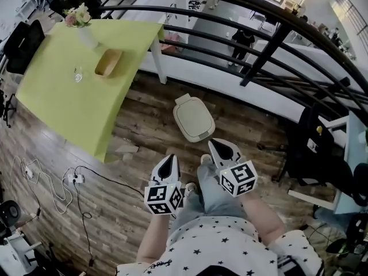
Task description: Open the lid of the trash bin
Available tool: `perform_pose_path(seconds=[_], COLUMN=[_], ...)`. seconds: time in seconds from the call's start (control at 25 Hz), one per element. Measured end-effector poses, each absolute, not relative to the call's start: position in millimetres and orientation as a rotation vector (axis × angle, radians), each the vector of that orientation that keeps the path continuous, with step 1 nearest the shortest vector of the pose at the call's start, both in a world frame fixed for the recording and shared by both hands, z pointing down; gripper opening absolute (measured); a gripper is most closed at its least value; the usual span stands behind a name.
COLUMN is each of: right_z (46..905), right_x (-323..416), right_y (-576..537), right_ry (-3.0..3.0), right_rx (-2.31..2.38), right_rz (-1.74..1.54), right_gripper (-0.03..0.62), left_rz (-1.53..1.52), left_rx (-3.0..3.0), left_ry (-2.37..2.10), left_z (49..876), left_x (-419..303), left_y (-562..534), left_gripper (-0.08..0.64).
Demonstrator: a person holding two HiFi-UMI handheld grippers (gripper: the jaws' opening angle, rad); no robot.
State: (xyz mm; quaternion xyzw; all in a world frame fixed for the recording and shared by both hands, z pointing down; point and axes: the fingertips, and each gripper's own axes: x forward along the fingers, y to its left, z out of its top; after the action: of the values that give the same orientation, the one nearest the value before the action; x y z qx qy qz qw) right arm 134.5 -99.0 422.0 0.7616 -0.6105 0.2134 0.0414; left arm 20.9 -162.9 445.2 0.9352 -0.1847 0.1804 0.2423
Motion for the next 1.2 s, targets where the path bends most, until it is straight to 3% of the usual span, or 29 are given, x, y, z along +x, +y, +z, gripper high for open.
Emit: perform_pose_path(seconds=[0.48, 1.2], right_z=[494.8, 686.7], right_x=[178.9, 220.2], right_y=[-119.1, -135.1], right_ry=[-1.821, -1.688], right_rx=[2.305, 2.123], right_rz=[0.752, 0.994], right_gripper=[-0.006, -0.006], left_rz=[0.571, 0.696], left_rx=[2.485, 2.387], left_ry=[-0.578, -0.534], left_z=[504.5, 608.5], left_x=[54.5, 84.8], left_y=[-193.9, -191.6], left_gripper=[0.012, 0.012])
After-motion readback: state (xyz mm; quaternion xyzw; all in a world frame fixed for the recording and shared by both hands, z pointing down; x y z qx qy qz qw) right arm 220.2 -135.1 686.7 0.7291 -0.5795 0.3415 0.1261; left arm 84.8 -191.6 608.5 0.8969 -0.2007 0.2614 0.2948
